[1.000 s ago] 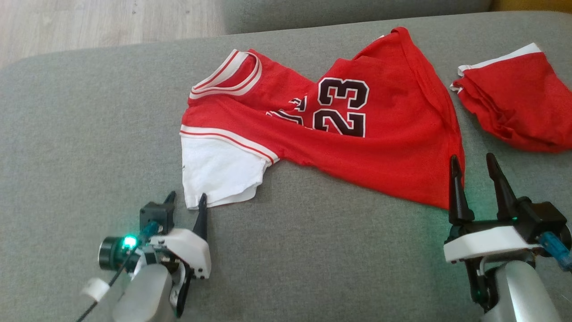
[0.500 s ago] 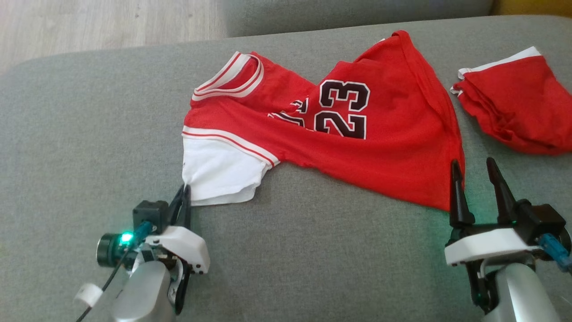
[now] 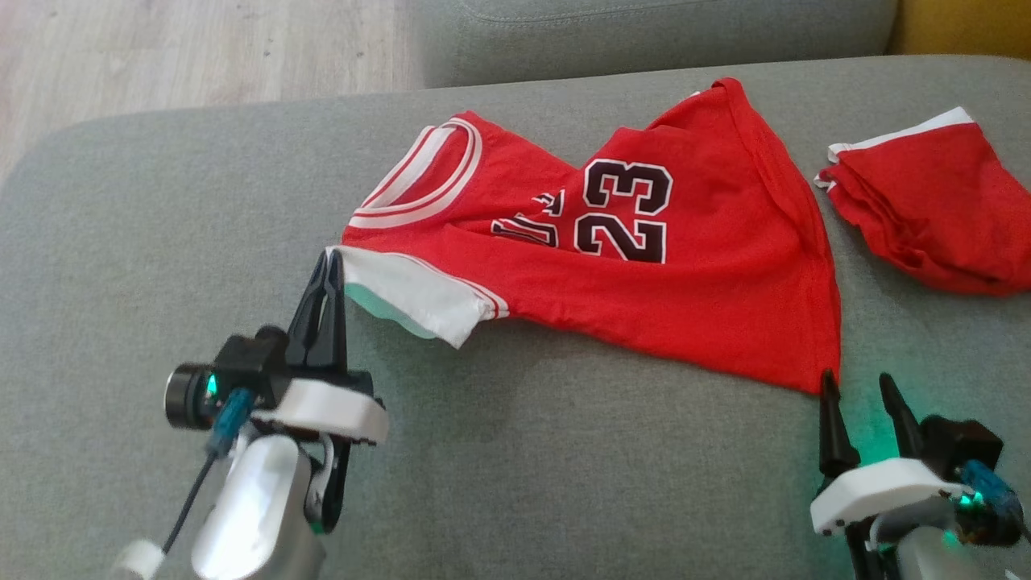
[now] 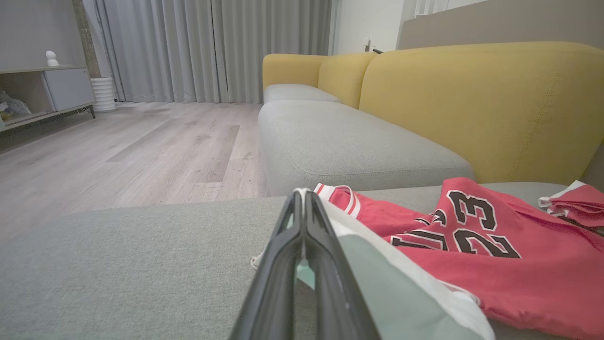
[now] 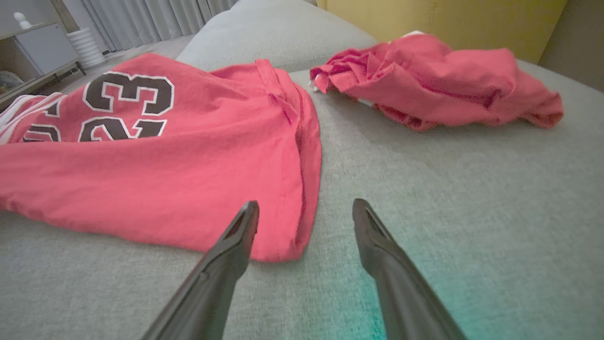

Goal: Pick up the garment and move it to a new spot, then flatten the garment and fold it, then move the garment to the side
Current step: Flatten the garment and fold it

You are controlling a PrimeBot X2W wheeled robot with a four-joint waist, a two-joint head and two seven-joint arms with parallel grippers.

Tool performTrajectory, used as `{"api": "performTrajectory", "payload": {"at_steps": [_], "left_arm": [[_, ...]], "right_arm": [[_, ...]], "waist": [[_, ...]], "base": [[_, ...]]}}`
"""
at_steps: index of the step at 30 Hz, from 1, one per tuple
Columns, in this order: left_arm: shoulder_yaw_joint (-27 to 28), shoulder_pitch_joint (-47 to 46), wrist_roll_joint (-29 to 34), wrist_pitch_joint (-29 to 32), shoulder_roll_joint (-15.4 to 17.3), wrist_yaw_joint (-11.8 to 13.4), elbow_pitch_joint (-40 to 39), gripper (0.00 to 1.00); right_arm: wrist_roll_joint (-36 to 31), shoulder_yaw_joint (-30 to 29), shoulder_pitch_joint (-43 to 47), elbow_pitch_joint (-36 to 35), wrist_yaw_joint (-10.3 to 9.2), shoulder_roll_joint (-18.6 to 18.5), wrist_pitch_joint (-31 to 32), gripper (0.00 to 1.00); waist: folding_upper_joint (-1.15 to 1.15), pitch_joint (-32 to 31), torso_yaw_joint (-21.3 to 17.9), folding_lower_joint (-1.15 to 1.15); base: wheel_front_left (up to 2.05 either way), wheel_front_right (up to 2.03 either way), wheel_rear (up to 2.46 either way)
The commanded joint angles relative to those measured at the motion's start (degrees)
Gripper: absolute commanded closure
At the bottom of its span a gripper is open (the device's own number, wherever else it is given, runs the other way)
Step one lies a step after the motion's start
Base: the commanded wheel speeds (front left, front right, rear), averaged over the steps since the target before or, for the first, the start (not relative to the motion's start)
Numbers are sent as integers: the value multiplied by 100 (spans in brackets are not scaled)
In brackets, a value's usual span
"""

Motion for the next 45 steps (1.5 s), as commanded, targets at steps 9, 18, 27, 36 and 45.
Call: {"api": "performTrajectory", "payload": {"at_steps": [9, 18, 27, 36, 45], "left_arm": [[230, 215, 195, -70, 41, -44, -819, 100], [266, 231, 288, -71, -3, -133, -974, 100], [538, 105, -32, -71, -22, -333, -1034, 100], [787, -930, -725, 21, -60, -557, -1523, 100], [1055, -1951, -1141, 406, -55, -441, -2913, 100]], "right_arm": [[218, 176, -581, 713, -4, -28, 54, 0], [278, 382, -977, 1649, -4, -28, 166, 100], [610, 616, -1297, 881, -4, -28, -67, 100], [222, 698, -1816, -1010, -4, -152, 12, 100], [444, 1081, -2417, -3001, -4, -927, 896, 100]], "waist": [[0, 40, 124, 0], [0, 83, 239, 0], [0, -200, 164, 0], [0, -565, 89, 0], [0, -819, 17, 0]], "base": [[0, 0, 0], [0, 0, 0], [0, 0, 0], [0, 0, 0], [0, 0, 0]]}}
